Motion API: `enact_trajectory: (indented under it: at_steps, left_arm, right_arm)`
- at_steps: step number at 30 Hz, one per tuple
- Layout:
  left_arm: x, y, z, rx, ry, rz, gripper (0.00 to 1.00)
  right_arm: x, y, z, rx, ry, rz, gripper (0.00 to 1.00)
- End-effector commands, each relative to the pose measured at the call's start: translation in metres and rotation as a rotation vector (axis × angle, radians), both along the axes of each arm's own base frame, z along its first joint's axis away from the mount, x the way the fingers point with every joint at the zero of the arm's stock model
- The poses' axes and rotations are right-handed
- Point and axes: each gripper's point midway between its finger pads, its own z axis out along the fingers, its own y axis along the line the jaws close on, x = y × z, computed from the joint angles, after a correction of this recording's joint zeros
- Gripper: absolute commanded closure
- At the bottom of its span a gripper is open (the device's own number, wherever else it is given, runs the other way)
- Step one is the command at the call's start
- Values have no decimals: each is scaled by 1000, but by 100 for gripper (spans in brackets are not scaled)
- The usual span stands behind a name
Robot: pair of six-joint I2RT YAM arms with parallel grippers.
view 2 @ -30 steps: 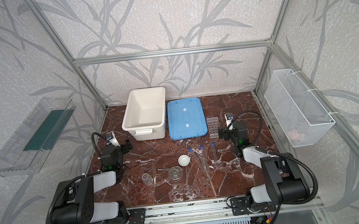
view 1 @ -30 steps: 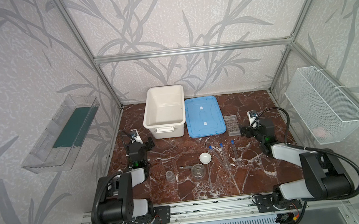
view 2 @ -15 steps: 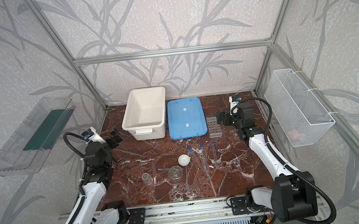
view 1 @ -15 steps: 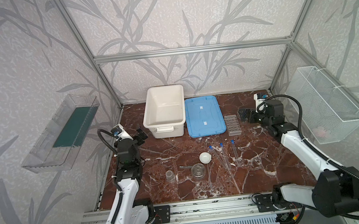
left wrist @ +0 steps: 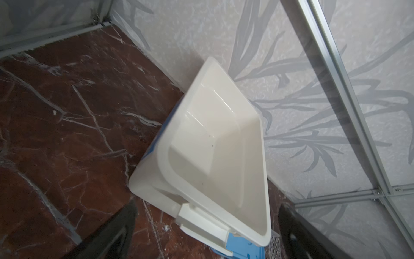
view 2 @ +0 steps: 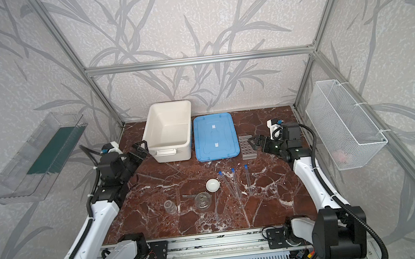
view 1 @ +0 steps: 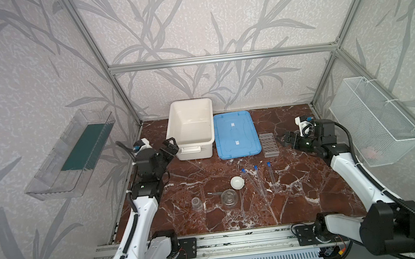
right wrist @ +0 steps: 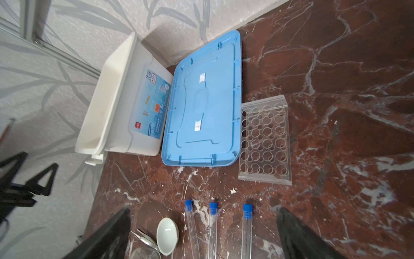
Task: Organize the chemistry lab equipment
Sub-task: 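Move the left gripper over the blue-capped tubes while the right arm rises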
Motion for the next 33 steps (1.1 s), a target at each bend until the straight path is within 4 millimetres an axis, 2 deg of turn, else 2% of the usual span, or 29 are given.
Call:
enact_trajectory:
  at_steps: [1, 5, 9, 11, 16, 22, 26, 30, 33]
  left_arm:
    - [-26, -48, 1, 138, 198, -132, 1]
    - [-41, -105, 6, 188, 298, -268, 4]
    - [-62, -156, 9, 329, 339, -355, 5]
    - [-72, -182, 6, 329, 366, -401, 6]
    - [-95, -249, -26, 358, 429, -504, 11]
    - [-125, -312, -79, 382, 546, -603, 22]
    - [-141, -344, -106, 350, 601, -648, 30]
    - [-147, -355, -140, 333, 667, -634, 37]
    - [-145, -356, -162, 349, 699, -608, 41]
  right_arm:
    - [-18, -16, 5, -151, -31, -35, 1]
    - [-28, -28, -1, -164, -67, -116, 1]
    - [-38, -26, 4, -153, -50, -92, 1]
    - [-42, -22, 5, -151, -15, -58, 1]
    - [-47, -16, 7, -148, 21, -4, 1]
    - [-57, -14, 9, -153, 39, 17, 1]
    - [-64, -13, 12, -143, 33, 20, 1]
    - [-70, -9, 17, -116, 26, 31, 1]
    - [-74, -5, 18, -99, 13, 41, 1]
